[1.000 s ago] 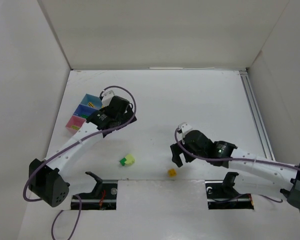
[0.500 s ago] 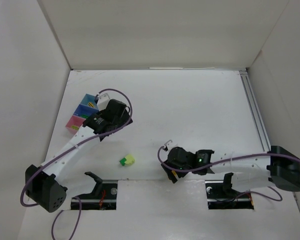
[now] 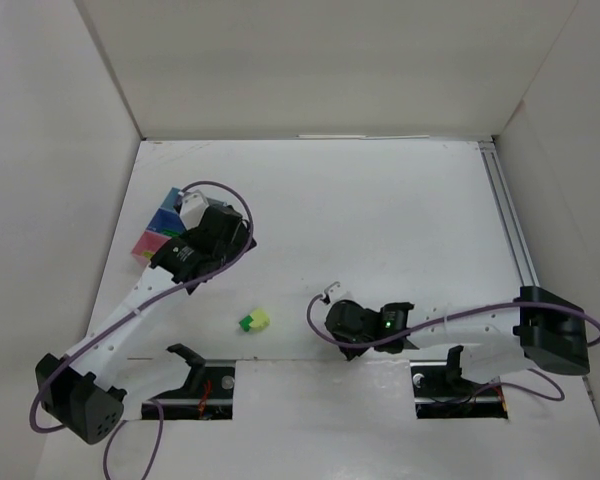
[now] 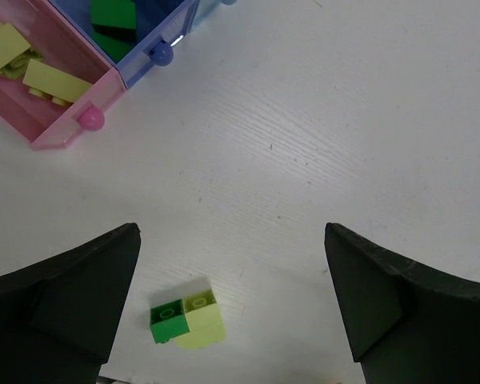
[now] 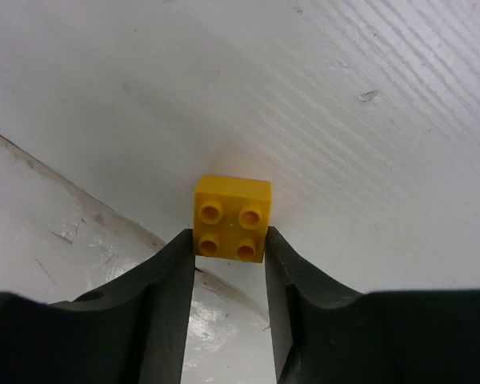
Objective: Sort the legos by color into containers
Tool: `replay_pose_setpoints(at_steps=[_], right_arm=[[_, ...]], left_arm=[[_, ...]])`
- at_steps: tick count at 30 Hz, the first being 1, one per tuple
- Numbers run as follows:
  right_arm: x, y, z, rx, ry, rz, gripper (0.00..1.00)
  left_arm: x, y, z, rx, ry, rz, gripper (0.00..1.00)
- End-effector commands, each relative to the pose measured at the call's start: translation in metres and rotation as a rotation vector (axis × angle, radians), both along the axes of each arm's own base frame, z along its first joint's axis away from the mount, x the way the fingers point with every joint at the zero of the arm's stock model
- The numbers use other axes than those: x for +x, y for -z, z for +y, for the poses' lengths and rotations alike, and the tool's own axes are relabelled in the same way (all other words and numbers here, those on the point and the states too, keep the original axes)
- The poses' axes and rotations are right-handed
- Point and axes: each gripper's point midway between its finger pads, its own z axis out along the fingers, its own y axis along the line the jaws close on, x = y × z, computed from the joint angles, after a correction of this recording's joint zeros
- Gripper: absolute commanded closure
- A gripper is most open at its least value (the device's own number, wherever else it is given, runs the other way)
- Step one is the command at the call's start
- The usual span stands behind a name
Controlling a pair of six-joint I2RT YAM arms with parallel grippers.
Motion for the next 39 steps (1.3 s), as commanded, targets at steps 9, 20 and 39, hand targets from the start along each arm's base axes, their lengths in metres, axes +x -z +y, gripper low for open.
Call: replay_pose_setpoints(at_steps=[9, 20, 39], right_arm=[[0.04, -0.094, 0.05, 0.298, -0.03, -0.273, 0.81], [0.065, -0.211, 0.081, 0.476, -0.259, -0.639, 0.84], [0.081, -0.241, 0.096, 0.505, -0.214, -0.729, 0.87]], left_arm=[[-0.013, -0.022, -0.065, -0.192, 0.454, -0.128, 0.01], [-0.091, -0.064, -0.159, -0.647, 1.185, -0.33, 0.01], [-0.1, -0.044, -0.162, -0.661, 1.222, -0.237, 0.42]])
